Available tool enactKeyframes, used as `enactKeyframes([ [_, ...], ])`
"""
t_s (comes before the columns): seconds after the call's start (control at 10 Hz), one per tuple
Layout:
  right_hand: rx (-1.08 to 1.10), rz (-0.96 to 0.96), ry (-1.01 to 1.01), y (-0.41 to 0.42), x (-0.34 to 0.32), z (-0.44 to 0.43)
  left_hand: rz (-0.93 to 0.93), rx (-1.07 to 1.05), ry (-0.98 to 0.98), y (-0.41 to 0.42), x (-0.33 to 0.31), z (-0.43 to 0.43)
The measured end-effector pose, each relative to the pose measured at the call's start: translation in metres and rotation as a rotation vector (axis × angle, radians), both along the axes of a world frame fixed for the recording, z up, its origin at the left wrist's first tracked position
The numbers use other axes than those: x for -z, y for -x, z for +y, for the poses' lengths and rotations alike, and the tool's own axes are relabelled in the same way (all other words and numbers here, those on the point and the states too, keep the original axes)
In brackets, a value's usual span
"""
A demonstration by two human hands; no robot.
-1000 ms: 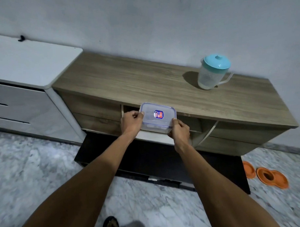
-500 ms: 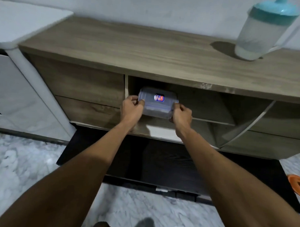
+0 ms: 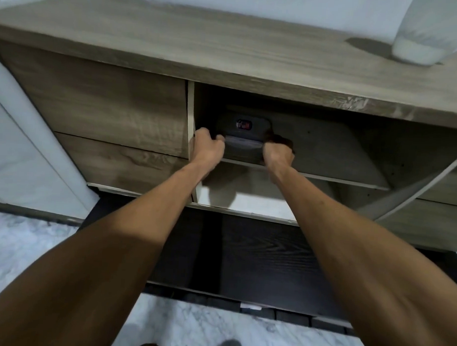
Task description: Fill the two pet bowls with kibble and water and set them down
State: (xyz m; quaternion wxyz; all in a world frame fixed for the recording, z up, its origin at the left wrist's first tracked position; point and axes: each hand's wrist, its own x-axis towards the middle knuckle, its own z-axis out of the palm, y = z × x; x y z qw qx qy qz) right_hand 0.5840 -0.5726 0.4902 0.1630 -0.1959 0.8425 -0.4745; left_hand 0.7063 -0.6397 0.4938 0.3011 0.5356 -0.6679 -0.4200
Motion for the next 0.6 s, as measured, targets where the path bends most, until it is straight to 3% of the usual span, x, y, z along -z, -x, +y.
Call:
enactKeyframes([
  [0.2, -0.031, 0.091, -0.106, 0.002, -0.001, -0.004, -0.039, -0.039, 0.004, 0.004, 0.001, 0.003],
  [0.4, -0.142, -0.104, -0.042, 0.004, 0.002, 0.0, -0.036, -0.024, -0.017, 0.005, 0.002, 0.001],
  [0.5, -0.082, -0.003, -0.061, 0.002, -0.006, 0.002, -0.029, 0.006, -0.058, 0.001, -0.003, 0.0],
  [0.6, -0.026, -0.035, -0.095, -0.001, -0.026, 0.019, -0.002, 0.041, -0.139, -0.009, -0.011, 0.002],
])
